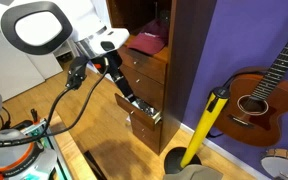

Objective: Open the drawer and put the cap into it

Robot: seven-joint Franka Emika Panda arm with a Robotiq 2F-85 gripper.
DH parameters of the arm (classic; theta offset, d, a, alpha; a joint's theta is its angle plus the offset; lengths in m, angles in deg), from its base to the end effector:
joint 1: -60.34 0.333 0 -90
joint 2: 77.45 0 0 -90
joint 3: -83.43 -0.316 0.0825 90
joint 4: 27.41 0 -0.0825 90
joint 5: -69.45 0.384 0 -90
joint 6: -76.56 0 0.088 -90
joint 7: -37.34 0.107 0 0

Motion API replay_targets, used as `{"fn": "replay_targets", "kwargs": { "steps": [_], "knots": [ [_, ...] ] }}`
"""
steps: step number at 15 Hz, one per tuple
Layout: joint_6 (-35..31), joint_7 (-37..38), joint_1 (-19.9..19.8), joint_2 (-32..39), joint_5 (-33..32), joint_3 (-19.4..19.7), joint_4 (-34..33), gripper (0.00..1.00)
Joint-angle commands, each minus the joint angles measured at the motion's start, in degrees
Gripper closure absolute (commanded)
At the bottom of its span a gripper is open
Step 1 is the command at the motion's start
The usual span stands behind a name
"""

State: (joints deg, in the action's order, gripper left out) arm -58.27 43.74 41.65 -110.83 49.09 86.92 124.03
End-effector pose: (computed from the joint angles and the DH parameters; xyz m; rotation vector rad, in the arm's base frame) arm 0.3577 -0.1514 0.4576 2.8018 -0.3937 0.3659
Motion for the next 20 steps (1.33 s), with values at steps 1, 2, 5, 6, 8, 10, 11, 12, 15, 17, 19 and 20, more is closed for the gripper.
{"fn": "replay_targets", "kwargs": {
  "steps": [1,2,5,6,8,10,11,12,15,17,19,20],
  "knots": [
    [0.30,0.16,0.46,-0.03,-0.25,0.41,-0.14,0.00],
    [0.30,0.16,0.46,-0.03,-0.25,0.41,-0.14,0.00],
    [0.30,0.16,0.46,-0.03,-0.25,0.41,-0.14,0.00],
    [-0.76,-0.17,2.11,0.27,2.11,0.94,-0.32,0.00],
    [-2.96,-0.63,5.79,0.87,6.74,0.87,-0.71,0.00],
    [-6.49,-1.07,9.78,1.27,11.45,0.28,-0.62,0.00],
    [-8.45,-1.51,11.51,1.61,13.11,-0.09,-0.68,0.00],
    [-10.08,-2.24,13.68,2.22,15.15,-0.24,-0.86,0.00],
    [-12.98,-4.38,17.56,5.06,17.86,-0.77,-1.91,0.00],
    [-11.81,-5.67,18.16,7.27,17.91,-0.61,-2.77,0.00],
    [-13.17,-6.99,18.25,8.91,17.96,-0.11,-2.95,0.00],
    [-14.73,-8.22,18.59,9.91,18.28,0.29,-3.15,0.00]
  ]
}}
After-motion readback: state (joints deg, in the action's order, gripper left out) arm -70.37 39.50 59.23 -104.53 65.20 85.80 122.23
